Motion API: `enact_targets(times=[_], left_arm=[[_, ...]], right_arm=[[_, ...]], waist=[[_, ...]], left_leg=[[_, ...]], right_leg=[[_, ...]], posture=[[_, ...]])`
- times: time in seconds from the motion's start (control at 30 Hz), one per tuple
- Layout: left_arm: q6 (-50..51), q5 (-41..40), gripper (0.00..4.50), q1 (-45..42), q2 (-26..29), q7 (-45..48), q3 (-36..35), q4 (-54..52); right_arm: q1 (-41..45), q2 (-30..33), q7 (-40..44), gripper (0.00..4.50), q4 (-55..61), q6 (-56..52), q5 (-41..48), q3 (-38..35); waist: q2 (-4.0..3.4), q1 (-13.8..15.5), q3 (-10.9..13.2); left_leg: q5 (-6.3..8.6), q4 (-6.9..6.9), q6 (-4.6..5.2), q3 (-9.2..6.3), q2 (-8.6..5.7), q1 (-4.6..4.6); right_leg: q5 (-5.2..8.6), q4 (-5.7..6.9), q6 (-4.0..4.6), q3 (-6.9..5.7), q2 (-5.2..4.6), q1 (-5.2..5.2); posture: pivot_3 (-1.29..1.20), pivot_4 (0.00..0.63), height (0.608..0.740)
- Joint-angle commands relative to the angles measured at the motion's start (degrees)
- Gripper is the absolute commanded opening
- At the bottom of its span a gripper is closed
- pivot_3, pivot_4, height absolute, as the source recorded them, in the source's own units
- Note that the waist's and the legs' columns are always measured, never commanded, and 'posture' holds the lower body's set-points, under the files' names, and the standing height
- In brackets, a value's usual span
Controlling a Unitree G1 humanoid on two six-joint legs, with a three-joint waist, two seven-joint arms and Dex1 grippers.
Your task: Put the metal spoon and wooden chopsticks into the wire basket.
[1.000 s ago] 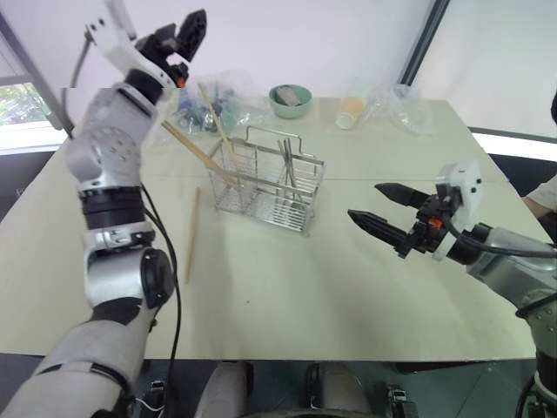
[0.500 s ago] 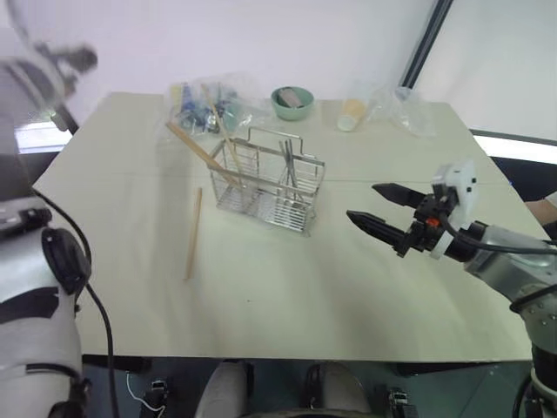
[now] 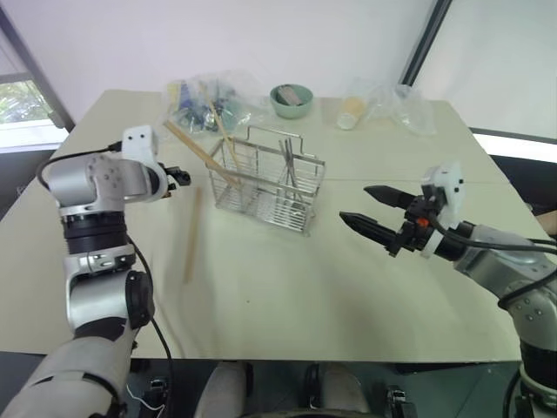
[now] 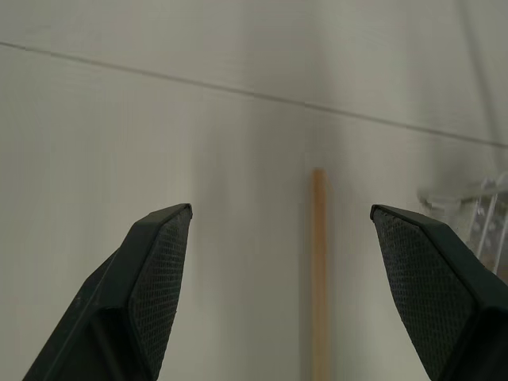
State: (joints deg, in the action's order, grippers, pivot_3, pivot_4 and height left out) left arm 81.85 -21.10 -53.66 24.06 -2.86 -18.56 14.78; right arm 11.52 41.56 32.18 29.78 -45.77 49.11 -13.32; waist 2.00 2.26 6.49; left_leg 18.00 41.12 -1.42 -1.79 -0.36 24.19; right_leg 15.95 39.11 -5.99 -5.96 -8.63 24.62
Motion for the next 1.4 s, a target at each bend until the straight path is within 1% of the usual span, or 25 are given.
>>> enact_targets(times=[0.03,0.33,0.5,0.7,0.8,0.97,1.0,1.23,1.33,1.4], left_arm=[[-0.35,1.67,3.79,0.64,-1.4,0.11,1.66,-2.23],[-2.91,4.99,3.79,2.38,-3.65,2.08,5.97,2.11],[-4.49,6.25,3.79,3.15,-4.57,2.45,5.63,6.09],[-6.4,6.84,3.79,3.44,-4.72,3.48,5.26,9.5],[-7.18,6.85,2.99,3.13,-4.75,3.69,4.46,10.01],[-8.07,7.55,0.4,1.96,-4.43,3.54,3.11,11.01],[-8.25,7.72,0.11,1.76,-4.31,3.41,2.78,11.17],[-9.77,8.79,0.11,1.02,-3.01,2.83,1.48,12.04],[-13.25,9.72,0.11,0.77,-1.67,2.49,1.49,12.82],[-19.25,10.47,0.11,0.16,0.56,1.8,0.25,13.89]], right_arm=[[-0.08,-0.08,-0.36,4.5,1.84,0.4,0.53,-1.33],[-2.64,0.29,-1.18,4.5,3.87,0.05,1.72,-2.74],[-3.28,0.33,-2.24,4.5,5.12,-0.29,2.6,-3.54],[-2.9,0.23,-2.45,4.5,4.92,0.08,2.5,-3.01],[-2.52,0.54,-1.85,4.5,4.85,0.36,2.25,-2.74],[-2.13,0.65,-1.57,4.5,4.82,0.28,2.25,-2.76],[-2.04,0.58,-1.59,4.5,4.84,0.27,2.22,-2.69],[-1.27,0.33,-1.0,4.5,4.7,0.69,1.67,-1.92],[-0.59,0.35,-0.81,4.5,4.26,0.83,1.52,-1.74],[-0.06,0.32,-0.69,4.5,3.96,0.91,1.4,-1.57]], waist=[[-0.01,0.01,0.0],[-0.01,0.0,-0.01],[-0.01,0.01,-0.02],[-0.26,0.03,-0.17],[-0.33,0.01,-0.21],[-0.33,0.17,-0.21],[-0.32,0.18,-0.21],[-0.31,0.02,-0.21],[-0.29,0.01,-0.18],[-0.22,-0.11,-0.13]], left_leg=[[0.0,0.0,0.0,0.0,0.0,-0.03],[0.0,0.0,0.01,0.02,0.0,-0.03],[0.01,0.0,0.03,0.03,-0.03,0.02],[0.02,0.01,0.04,0.01,-0.01,-0.12],[0.02,0.01,0.05,0.02,0.01,-0.19],[0.01,0.03,0.06,0.02,-0.02,-0.16],[0.01,0.03,0.06,0.02,-0.04,-0.14],[0.02,0.02,0.07,0.01,-0.04,-0.07],[0.02,0.02,0.07,0.0,-0.01,-0.09],[0.02,0.02,0.07,0.0,0.03,-0.08]], right_leg=[[-0.01,0.0,0.01,0.0,0.0,-0.01],[-0.01,0.0,0.02,0.0,0.01,-0.03],[-0.01,-0.02,0.02,0.0,0.01,-0.03],[-0.01,0.0,0.03,-0.01,-0.02,-0.1],[-0.01,0.0,0.03,-0.01,0.0,-0.15],[-0.01,0.01,0.03,-0.05,0.01,-0.16],[-0.01,0.0,0.03,-0.05,-0.01,-0.16],[-0.01,0.0,0.02,-0.05,-0.01,-0.12],[-0.01,0.02,0.02,-0.07,0.02,-0.11],[-0.01,0.01,0.03,-0.07,0.02,-0.08]], posture=[[0.0,0.15,0.633],[0.0,0.15,0.633],[0.0,0.15,0.633],[0.0,0.15,0.633],[0.0,0.15,0.633],[0.0,0.15,0.633],[0.0,0.15,0.633],[0.0,0.15,0.633],[0.0,0.15,0.633],[0.0,0.15,0.633]])
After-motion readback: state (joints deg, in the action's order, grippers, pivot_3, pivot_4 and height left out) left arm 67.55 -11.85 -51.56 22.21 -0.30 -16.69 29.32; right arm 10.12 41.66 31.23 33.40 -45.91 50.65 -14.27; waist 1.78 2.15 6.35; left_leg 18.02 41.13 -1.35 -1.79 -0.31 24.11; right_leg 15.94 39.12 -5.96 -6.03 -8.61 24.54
